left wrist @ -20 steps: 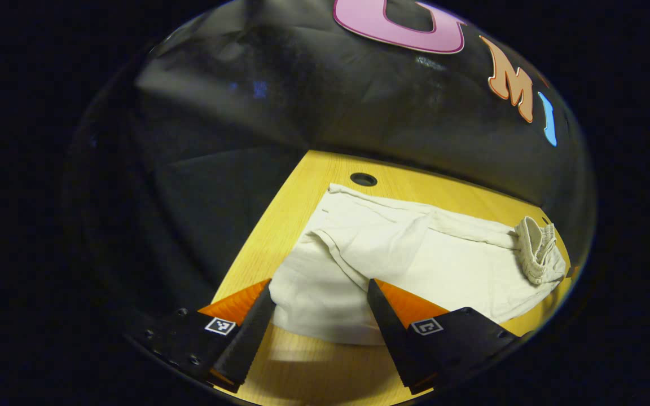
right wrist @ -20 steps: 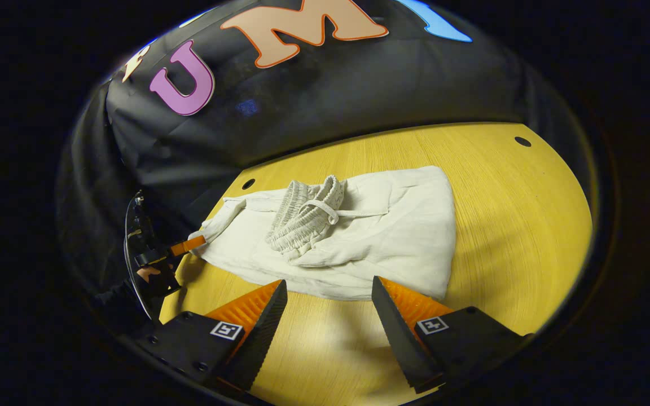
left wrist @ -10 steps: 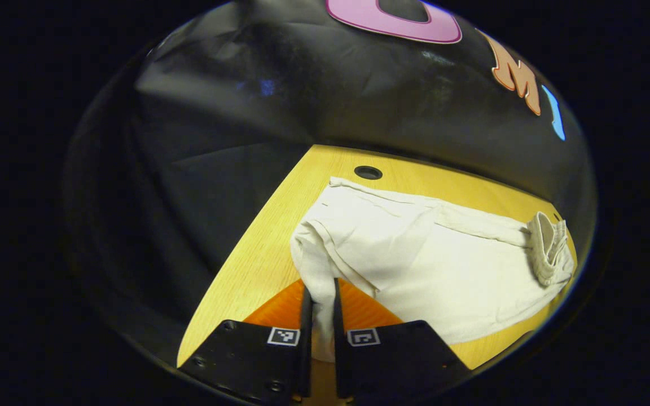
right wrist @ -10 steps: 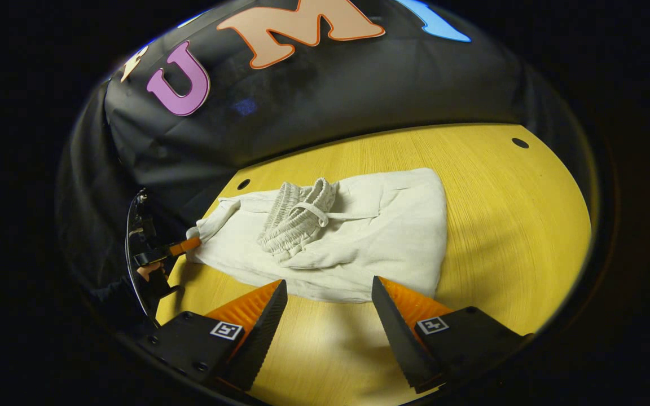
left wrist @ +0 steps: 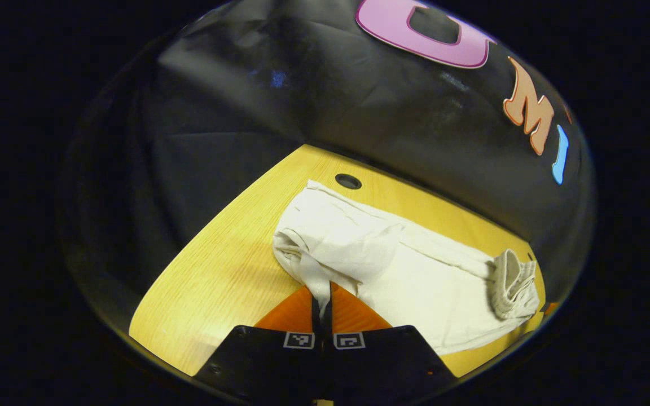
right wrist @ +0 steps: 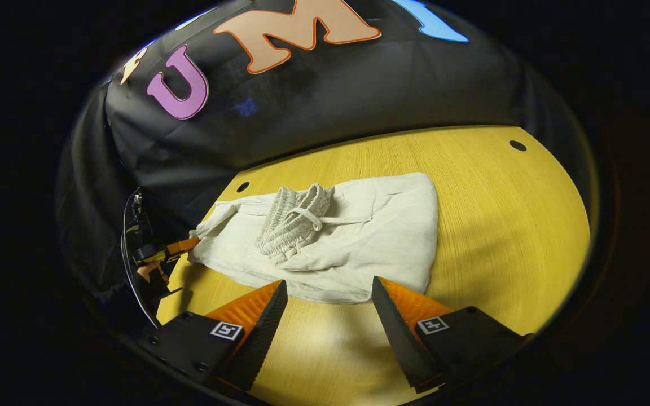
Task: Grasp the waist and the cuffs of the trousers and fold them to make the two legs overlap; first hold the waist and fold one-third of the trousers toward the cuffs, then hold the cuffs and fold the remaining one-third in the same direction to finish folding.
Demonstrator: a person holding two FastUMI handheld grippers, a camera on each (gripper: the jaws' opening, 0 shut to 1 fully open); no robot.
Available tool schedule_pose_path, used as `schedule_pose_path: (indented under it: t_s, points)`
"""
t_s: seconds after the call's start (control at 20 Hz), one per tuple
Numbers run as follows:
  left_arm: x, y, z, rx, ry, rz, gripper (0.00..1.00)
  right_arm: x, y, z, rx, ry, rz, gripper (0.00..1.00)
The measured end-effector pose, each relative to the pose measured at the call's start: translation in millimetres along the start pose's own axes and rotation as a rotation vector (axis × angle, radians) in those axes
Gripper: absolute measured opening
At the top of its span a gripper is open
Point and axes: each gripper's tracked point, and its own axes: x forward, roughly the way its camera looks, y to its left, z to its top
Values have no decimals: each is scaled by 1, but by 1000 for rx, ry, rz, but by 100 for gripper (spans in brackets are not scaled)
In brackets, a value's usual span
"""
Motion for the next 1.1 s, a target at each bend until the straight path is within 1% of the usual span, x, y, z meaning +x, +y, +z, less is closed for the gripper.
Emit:
schedule_pose_path:
  t_s: [0.25,0.35,0.45,0.75,1.1]
  points:
    - [-13,-49,16,-64,-46,-88,0,-14,-10,2,-14,-6,7,96]
    - [-19,-70,26,-71,-72,-122,0,-21,-15,1,-24,-9,13,96]
    - [-26,-94,35,-62,-94,-156,0,-27,-21,2,-27,-15,20,96]
    - [-38,-164,42,-23,-108,-236,0,-45,-42,8,-2,-45,41,96]
    - [-51,-258,51,12,-125,-351,0,-65,-74,9,28,-63,38,96]
